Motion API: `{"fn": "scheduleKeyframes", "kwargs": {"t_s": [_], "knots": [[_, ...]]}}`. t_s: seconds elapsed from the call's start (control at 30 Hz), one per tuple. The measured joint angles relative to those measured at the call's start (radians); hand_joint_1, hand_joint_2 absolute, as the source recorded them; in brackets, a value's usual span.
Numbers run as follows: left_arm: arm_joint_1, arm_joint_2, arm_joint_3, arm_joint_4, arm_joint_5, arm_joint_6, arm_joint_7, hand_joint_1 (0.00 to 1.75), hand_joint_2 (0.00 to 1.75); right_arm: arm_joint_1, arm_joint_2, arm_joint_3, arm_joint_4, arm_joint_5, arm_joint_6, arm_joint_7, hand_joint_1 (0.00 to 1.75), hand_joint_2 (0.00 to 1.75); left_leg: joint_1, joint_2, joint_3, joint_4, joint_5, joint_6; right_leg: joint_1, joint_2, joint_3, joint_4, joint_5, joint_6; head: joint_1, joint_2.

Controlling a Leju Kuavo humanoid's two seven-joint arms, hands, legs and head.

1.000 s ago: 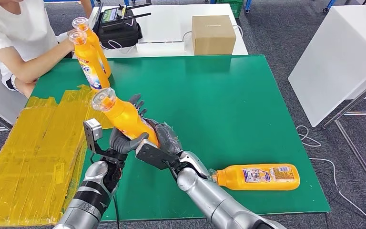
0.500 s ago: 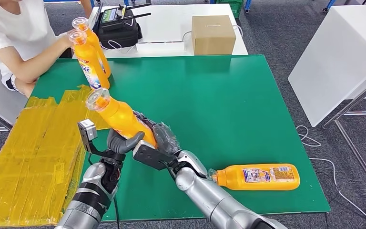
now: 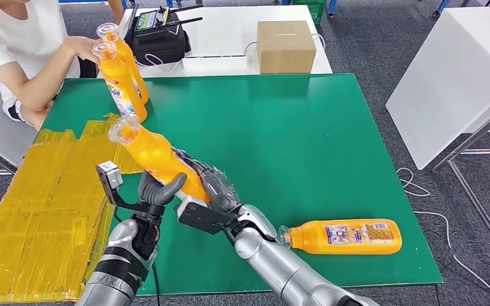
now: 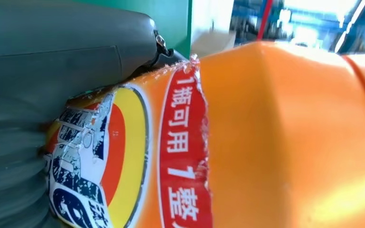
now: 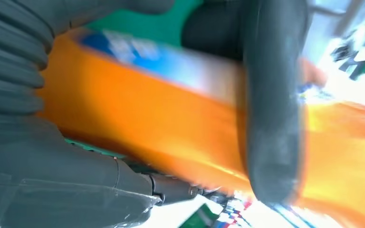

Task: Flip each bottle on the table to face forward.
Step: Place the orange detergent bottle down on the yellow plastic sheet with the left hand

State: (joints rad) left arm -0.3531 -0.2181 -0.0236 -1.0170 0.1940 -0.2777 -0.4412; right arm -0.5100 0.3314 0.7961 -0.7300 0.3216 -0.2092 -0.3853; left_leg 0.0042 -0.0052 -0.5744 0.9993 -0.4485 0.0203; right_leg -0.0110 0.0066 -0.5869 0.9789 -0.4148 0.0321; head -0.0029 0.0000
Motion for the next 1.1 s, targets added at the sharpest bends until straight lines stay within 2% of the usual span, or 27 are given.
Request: {"fn": "scheduleKeyframes", "kwargs": {"t_s": [0.03,0.17,0.23,0.37,0.5,0.57,0.67,0.77,0.83,0.9,1.1], "knots": [[-0.002,0.003,0.018,-0.001,0.003,0.021,0.003,1.75,1.75,0.017,0.002,-0.016,-0.018,0.027,0.015,-0.018,0.0,1.75,0.0,0.001,0.0,0.0,0.0,0.0,0.0,0.001,0.0,0.0,0.0,0.0,0.0,0.0],[-0.014,0.02,0.084,0.0,-0.012,0.074,0.01,1.75,1.75,0.088,0.015,-0.09,-0.102,0.121,0.093,-0.044,0.0,0.0,0.001,-0.001,0.0,0.0,0.0,0.0,0.001,0.001,-0.002,0.0,0.0,0.0,-0.002,0.0],[-0.019,0.025,0.103,0.001,-0.025,0.088,0.011,1.75,1.75,0.113,0.021,-0.116,-0.133,0.139,0.107,-0.048,0.0,0.0,0.001,-0.002,-0.001,0.0,0.0,0.0,0.001,-0.001,-0.002,0.0,0.0,-0.001,-0.002,0.0],[-0.03,0.032,0.138,0.003,-0.107,0.173,0.002,1.75,1.75,0.155,0.027,-0.179,-0.209,0.16,0.147,-0.048,0.0,1.75,0.001,0.0,-0.001,0.0,0.0,0.0,0.001,0.0,-0.002,0.0,0.0,0.0,-0.002,0.0],[-0.05,0.046,0.182,0.006,-0.281,0.316,-0.023,1.75,1.75,0.184,0.024,-0.268,-0.283,0.12,0.218,0.01,0.0,1.75,0.0,0.0,-0.001,0.0,0.0,0.0,0.0,0.0,-0.002,0.0,0.0,0.0,-0.002,0.0],[-0.058,0.054,0.196,0.006,-0.441,0.456,-0.036,1.75,1.75,0.189,0.018,-0.32,-0.307,0.093,0.227,0.035,0.0,1.75,0.0,-0.001,-0.001,0.0,0.0,0.0,0.0,0.0,-0.002,0.0,0.0,0.0,-0.002,0.0],[-0.069,0.064,0.2,0.006,-0.741,0.716,-0.036,1.75,1.75,0.19,0.004,-0.394,-0.334,0.062,0.227,0.055,0.0,1.75,0.0,0.0,-0.001,0.0,0.0,0.0,0.0,0.0,-0.002,0.0,0.0,0.0,-0.002,0.0],[-0.077,0.073,0.202,0.012,-0.993,0.894,-0.01,1.75,1.75,0.191,-0.012,-0.446,-0.357,0.045,0.226,0.063,0.0,1.75,0.0,0.0,-0.001,0.0,0.0,0.0,0.0,0.0,-0.002,0.0,0.0,0.0,-0.002,0.0],[-0.077,0.077,0.214,0.016,-1.197,0.953,0.018,1.75,1.75,0.194,-0.022,-0.469,-0.374,0.038,0.221,0.064,0.0,1.75,0.0,0.0,-0.001,0.0,0.0,0.0,0.0,0.0,-0.002,0.0,0.0,0.0,-0.002,0.0],[-0.073,0.078,0.235,0.017,-1.351,0.97,0.036,1.75,1.75,0.197,-0.033,-0.486,-0.39,0.033,0.216,0.064,0.0,1.75,0.0,0.0,-0.001,0.0,0.0,0.0,0.0,0.0,-0.002,0.0,0.0,0.0,-0.002,0.0],[-0.069,0.079,0.27,0.017,-1.392,0.975,0.048,1.75,1.75,0.202,-0.052,-0.51,-0.415,0.031,0.213,0.064,0.0,1.75,0.0,0.001,-0.001,0.0,0.0,0.0,0.0,0.0,-0.002,0.0,0.0,0.0,-0.002,0.0]]}}
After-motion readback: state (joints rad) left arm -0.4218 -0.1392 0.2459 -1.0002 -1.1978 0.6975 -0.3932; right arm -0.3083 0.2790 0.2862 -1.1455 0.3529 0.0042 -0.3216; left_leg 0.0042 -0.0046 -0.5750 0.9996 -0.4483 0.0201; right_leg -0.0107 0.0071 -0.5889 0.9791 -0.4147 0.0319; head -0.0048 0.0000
